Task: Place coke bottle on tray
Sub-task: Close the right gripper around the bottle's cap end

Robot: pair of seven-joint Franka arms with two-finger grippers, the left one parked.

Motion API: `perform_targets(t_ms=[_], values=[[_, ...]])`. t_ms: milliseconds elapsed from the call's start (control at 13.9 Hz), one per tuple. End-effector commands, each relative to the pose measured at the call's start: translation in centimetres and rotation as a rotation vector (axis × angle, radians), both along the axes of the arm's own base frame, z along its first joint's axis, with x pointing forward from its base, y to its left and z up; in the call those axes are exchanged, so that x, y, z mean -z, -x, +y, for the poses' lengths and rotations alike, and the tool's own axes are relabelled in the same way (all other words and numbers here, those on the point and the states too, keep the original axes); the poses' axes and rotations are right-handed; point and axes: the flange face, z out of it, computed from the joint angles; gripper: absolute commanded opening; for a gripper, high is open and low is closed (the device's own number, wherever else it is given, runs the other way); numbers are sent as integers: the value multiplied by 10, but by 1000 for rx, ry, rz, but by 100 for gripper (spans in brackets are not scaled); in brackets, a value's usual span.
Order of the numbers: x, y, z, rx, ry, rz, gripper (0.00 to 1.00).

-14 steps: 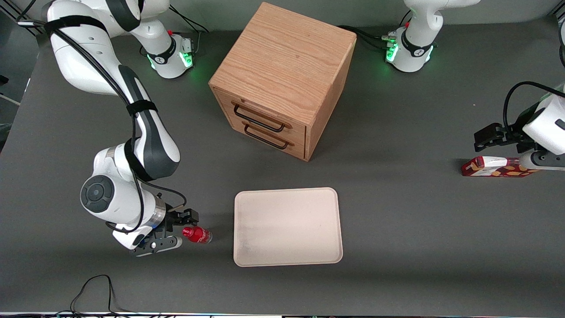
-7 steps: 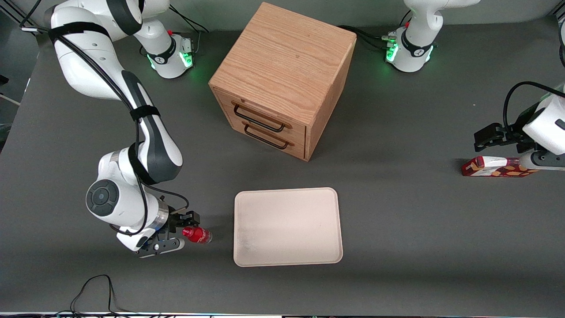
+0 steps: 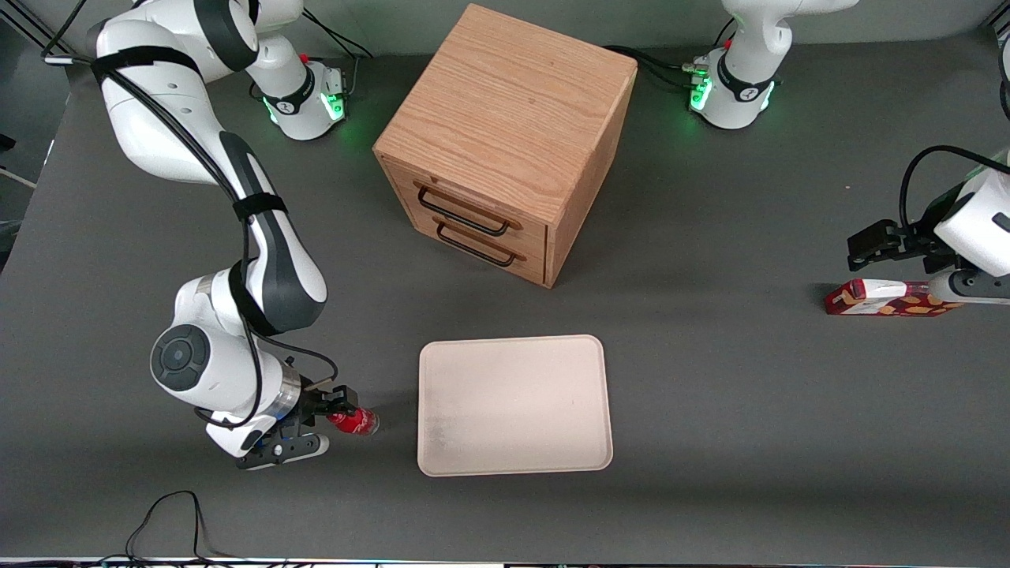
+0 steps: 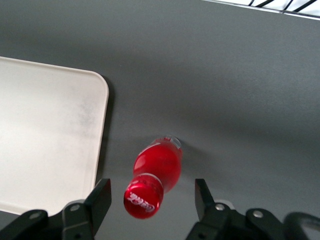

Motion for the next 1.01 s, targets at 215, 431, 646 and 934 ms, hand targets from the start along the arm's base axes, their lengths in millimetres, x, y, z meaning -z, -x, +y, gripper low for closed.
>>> perform_targets(t_ms=[215,431,646,934], values=[[4,-6,9,13,-3,-14,62],[5,-6,10,13,-1,-13,30],[4,-5,10,12,0,-12,3],[-1,-3,10,35,7,0,0]])
